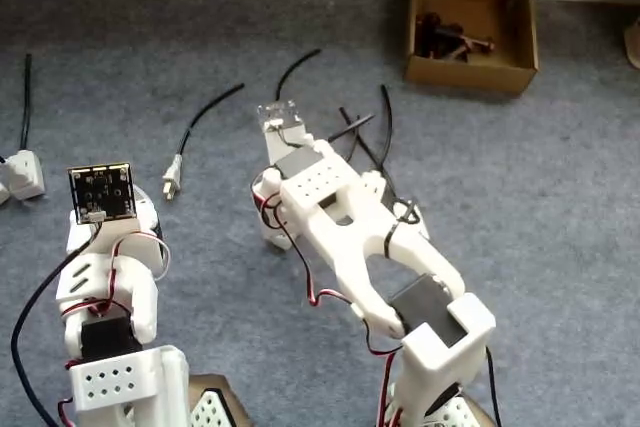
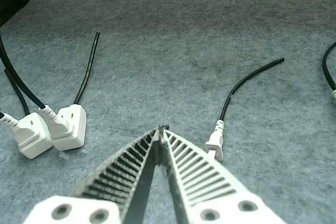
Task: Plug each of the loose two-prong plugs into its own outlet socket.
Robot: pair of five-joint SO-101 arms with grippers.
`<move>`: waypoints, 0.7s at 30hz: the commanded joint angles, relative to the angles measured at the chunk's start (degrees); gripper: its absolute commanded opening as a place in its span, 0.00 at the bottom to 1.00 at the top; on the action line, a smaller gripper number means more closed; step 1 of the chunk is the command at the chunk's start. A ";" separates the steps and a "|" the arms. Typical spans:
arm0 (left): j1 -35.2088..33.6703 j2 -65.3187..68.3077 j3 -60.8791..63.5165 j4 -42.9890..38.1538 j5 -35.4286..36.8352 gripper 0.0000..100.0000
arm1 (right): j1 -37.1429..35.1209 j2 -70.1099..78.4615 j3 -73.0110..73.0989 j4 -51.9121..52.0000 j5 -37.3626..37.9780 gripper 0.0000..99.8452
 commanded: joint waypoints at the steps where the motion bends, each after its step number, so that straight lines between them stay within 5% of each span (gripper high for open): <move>1: -0.13 0.22 -0.66 -1.23 0.70 0.01 | -1.10 -5.05 -3.74 2.68 0.70 0.13; 14: 0.22 0.22 -0.57 -1.14 0.62 0.01 | 0.84 -25.36 2.59 7.69 0.88 0.13; 21: 6.99 0.31 -0.57 -0.88 -5.10 0.01 | 7.69 -32.66 9.63 7.78 0.53 0.13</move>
